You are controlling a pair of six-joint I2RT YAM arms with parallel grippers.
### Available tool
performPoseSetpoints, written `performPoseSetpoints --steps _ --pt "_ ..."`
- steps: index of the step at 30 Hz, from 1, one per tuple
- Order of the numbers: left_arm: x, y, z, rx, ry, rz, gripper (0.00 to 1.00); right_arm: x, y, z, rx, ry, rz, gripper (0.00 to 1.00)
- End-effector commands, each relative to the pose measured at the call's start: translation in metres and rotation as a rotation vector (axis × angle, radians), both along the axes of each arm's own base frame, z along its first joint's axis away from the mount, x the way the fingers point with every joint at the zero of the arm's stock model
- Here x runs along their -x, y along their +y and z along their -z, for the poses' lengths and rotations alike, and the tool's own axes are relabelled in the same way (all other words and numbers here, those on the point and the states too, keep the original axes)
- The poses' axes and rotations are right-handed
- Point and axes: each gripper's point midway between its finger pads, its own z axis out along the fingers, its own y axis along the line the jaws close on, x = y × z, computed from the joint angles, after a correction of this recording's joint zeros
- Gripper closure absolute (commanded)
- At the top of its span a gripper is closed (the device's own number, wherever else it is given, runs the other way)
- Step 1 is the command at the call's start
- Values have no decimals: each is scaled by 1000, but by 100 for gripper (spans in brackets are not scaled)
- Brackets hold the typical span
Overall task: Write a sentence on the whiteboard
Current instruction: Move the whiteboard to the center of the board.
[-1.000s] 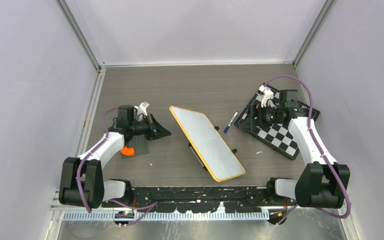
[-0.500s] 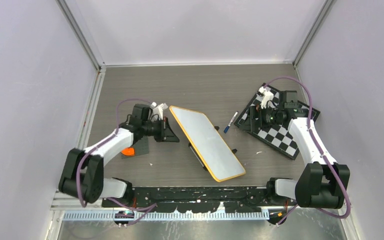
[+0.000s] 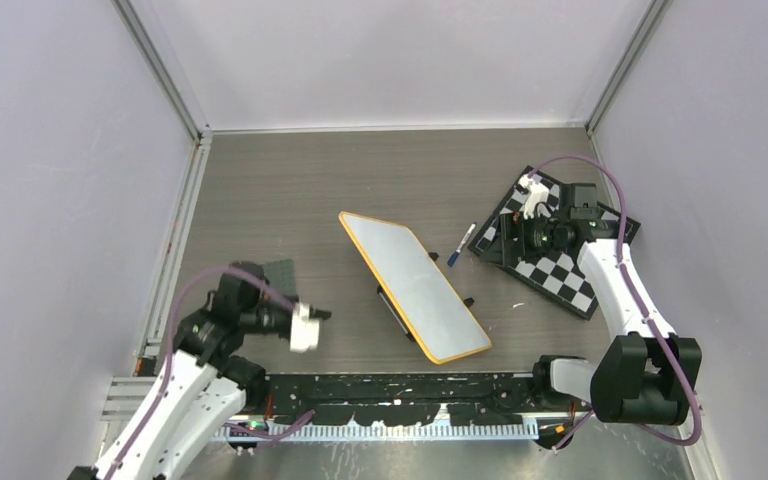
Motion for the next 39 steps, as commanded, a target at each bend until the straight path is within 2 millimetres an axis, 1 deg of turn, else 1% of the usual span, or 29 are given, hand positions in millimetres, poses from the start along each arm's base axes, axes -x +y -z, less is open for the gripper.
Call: performPoseSetpoints --steps 1,2,3,5,6,8,10,12,13,15,18,20,22,25,28,29,33,34,36,39 --pt "58 -5 28 -87 -478 481 100 -1 0 -10 13 -63 -19 11" --pt "72 -6 36 -93 -533 567 100 -1 0 -10 13 -62 -18 11" --pt "80 -6 42 -98 -583 614 100 -1 0 -9 14 -61 -17 11" --pt "85 -6 53 -123 -672 679 100 -1 0 -10 11 -63 -18 11" --pt "82 -8 58 -140 -690 688 100 0 1 -11 10 -65 -18 11" --pt "68 -15 61 -178 -682 658 100 0 1 -11 8 -67 -20 11" --pt "52 -24 59 -249 -596 611 100 1 1 -11 8 -65 -20 11" --pt "42 -32 55 -323 -487 567 100 1 1 -10 10 -63 -19 11" --pt "34 -41 50 -335 -480 526 100 1 0 -10 13 -65 -21 11" --pt "25 -54 55 -358 -524 486 100 1 0 -9 17 -63 -22 11" --pt "28 -75 63 -346 -652 498 100 2 1 -8 13 -59 -26 11" --pt "32 -87 75 -371 -690 514 99 3 1 -8 9 -55 -32 11" --pt "27 -98 84 -396 -731 490 98 4 2 -9 9 -55 -35 11" --pt "21 -118 90 -404 -809 455 98 5 2 -10 8 -61 -40 11" --pt "22 -134 94 -405 -839 428 93 6 2 -10 10 -61 -44 11" --pt "22 -141 93 -391 -852 418 92 7 2 -10 10 -60 -47 11" --pt "25 -154 101 -379 -903 428 87 8 2 -10 13 -63 -53 11" --pt "25 -155 105 -384 -906 433 85 9 2 -10 12 -63 -54 11" --pt "26 -158 108 -381 -909 438 81 9 2 -10 12 -64 -55 11" --pt "24 -163 113 -386 -917 427 77 10 3 -10 10 -63 -60 11"
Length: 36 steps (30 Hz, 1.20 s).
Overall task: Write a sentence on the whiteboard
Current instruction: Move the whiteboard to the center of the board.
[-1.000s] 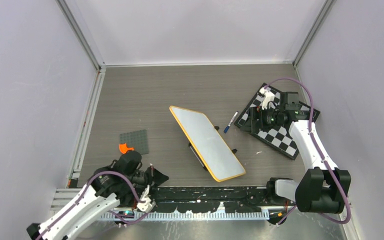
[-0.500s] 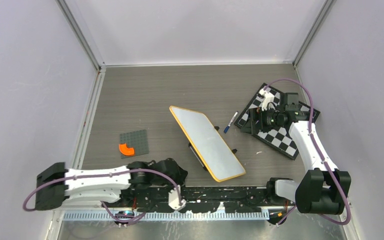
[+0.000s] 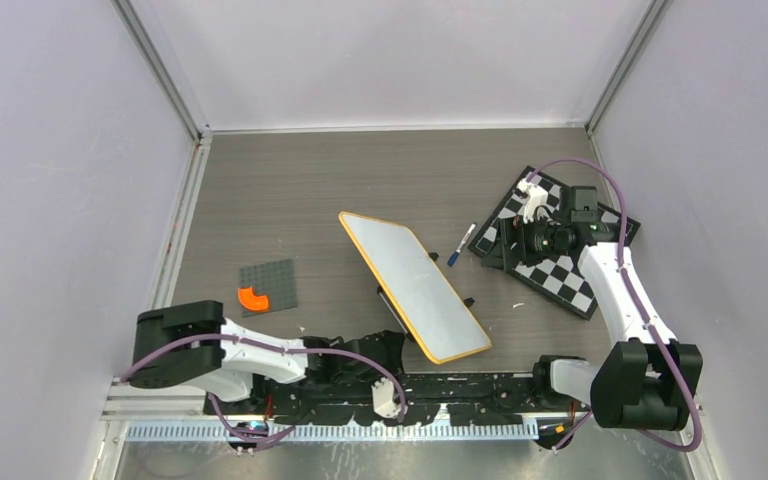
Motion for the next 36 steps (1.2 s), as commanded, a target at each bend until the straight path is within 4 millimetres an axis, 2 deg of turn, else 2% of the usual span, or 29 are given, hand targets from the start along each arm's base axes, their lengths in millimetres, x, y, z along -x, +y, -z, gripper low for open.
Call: performPoseSetpoints --steps 1,10,16,21,27,31,36 --pt "-8 -21 -16 115 -51 -19 75 1 3 -10 -7 -49 -28 11" --pt "-11 -22 2 94 -46 -44 75 1 4 -9 -10 -39 -35 11" --pt "-20 -13 14 63 -63 -71 78 2 4 -8 -9 -35 -38 11" --pt "-42 -9 20 52 -104 -117 81 3 4 -7 -11 -25 -42 11" --pt "-60 2 25 29 -123 -137 95 3 4 -7 -10 -30 -43 11" --pt "-76 19 28 -6 -138 -151 98 4 4 -7 -11 -29 -45 11" --pt "-113 53 35 -57 -153 -199 99 4 4 -6 -10 -22 -48 11"
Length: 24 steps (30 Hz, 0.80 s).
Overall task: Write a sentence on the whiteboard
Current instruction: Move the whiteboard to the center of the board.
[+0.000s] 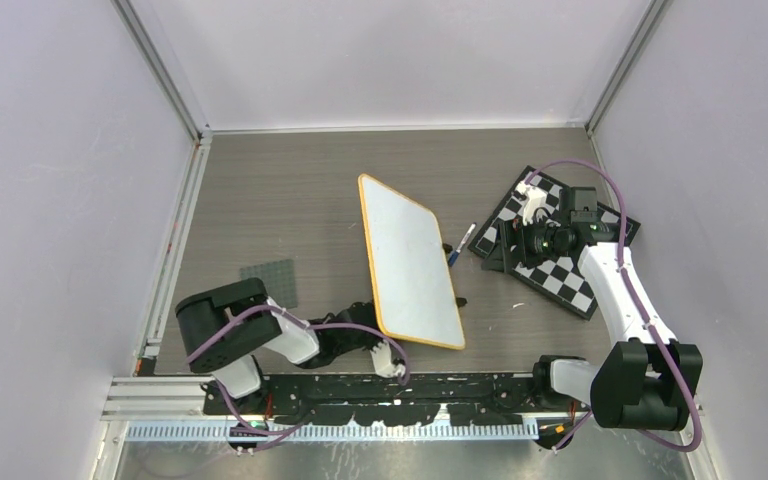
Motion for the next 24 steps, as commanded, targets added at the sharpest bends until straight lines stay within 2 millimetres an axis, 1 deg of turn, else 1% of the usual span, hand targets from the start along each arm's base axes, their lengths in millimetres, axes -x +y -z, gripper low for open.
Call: performPoseSetpoints --steps 1,3,4,6,7,8,10,12,15,20,21,23,24 --pt "-34 42 15 -88 -10 -68 99 -1 4 -8 -12 -34 -25 11" --pt "-42 45 9 -73 -39 -73 96 -1 4 -8 -14 -34 -27 11" --pt "-43 45 5 -67 -48 -68 93 -1 4 -8 -16 -34 -27 11" --pt "-40 44 -2 -54 -57 -51 89 -1 4 -8 -16 -34 -28 11" --pt "-36 47 -1 -61 -51 -42 87 -1 4 -8 -17 -32 -27 11" --pt "-33 49 -4 -58 -48 -34 85 -1 4 -8 -17 -32 -29 11" --pt "-24 56 -3 -75 -27 -12 80 -2 5 -8 -19 -34 -29 11" --pt "-13 62 -6 -75 -16 15 74 -2 5 -9 -22 -36 -30 11" --pt "8 69 -9 -82 31 66 67 -2 8 -9 -39 -30 -37 11" --pt "44 88 -24 -95 188 101 62 1 16 -7 -42 -21 -73 13" --pt "54 97 -22 -118 235 100 62 1 18 -6 -38 -15 -81 13" --pt "60 104 -39 -72 298 44 61 2 21 -4 -37 -1 -88 13" --pt "62 109 -43 -66 332 9 61 2 21 -4 -39 4 -88 13"
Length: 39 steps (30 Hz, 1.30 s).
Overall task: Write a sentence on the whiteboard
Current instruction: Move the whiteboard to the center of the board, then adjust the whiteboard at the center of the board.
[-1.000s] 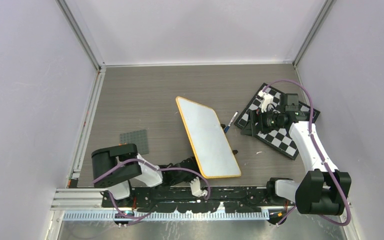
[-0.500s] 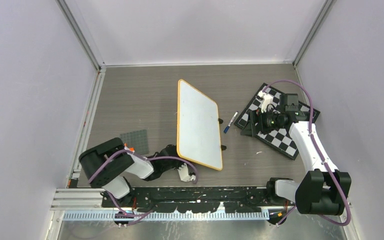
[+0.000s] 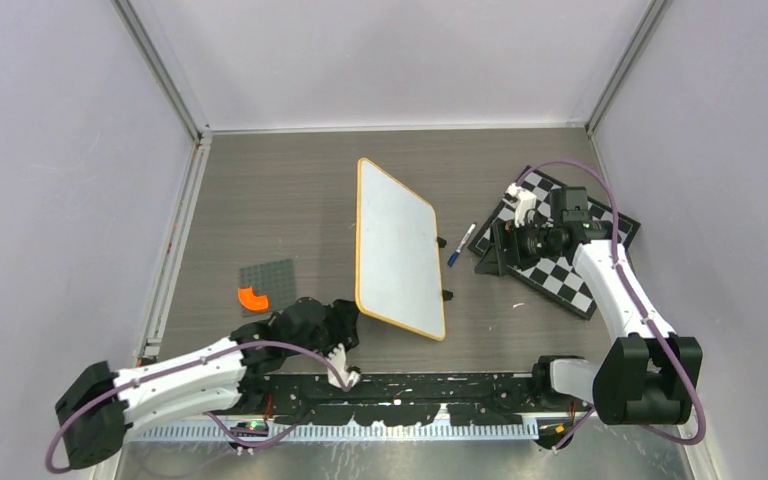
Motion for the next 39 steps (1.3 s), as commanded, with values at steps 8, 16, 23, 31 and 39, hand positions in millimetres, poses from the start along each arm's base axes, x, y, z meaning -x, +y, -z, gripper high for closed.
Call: performPoseSetpoints --steps 8,16,23,31,39 --pt "9 44 -21 61 487 -511 65 -7 9 -7 -28 -9 -27 14" --pt "-13 58 -42 266 617 -662 60 -6 8 -5 -21 -4 -27 14" --pt "-15 58 -63 400 697 -725 59 -5 7 -4 -16 -7 -27 14" --pt "-59 72 -93 659 922 -1106 58 -1 11 1 16 -14 -83 17" --pt "-111 101 -116 905 1233 -1474 53 23 18 21 168 -1 -306 27"
